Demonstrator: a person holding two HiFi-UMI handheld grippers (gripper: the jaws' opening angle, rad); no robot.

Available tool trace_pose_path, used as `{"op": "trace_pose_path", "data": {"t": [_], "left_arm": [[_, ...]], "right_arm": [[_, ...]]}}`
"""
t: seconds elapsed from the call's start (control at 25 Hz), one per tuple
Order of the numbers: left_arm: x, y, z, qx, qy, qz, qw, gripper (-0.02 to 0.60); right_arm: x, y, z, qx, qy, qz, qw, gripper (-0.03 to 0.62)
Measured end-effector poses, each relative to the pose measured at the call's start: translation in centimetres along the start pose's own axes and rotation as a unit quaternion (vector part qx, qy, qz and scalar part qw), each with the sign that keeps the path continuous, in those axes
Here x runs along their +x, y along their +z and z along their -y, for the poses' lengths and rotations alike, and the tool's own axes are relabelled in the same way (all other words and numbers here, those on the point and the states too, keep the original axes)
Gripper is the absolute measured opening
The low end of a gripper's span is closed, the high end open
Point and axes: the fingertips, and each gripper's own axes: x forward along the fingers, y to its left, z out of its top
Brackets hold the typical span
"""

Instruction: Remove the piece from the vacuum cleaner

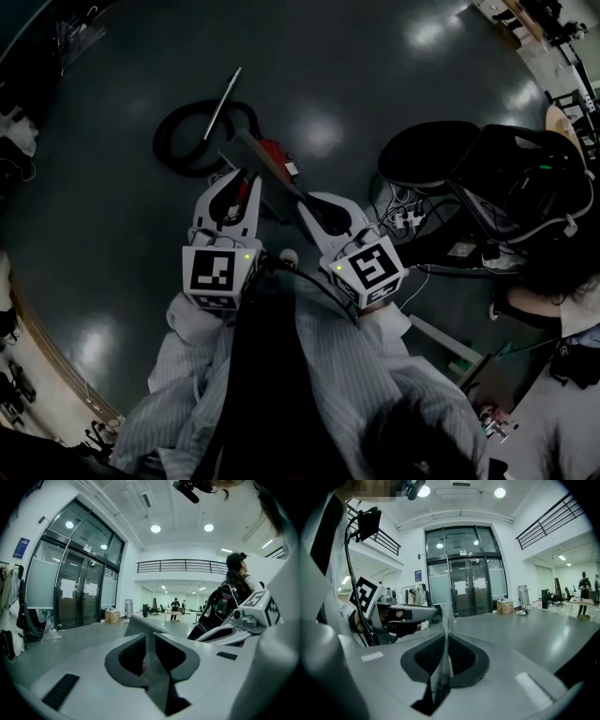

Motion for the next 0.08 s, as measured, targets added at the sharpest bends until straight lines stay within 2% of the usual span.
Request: {"op": "trace_pose_path", "data": {"t": [0.08], "left_arm": [[0.72, 0.67, -0.29, 0.002, -0.002, 0.0, 1.0, 0.066]], "right_arm": [[0.46, 0.83, 0.66, -0.002, -0.001, 0.0, 1.0, 0.023]]}}
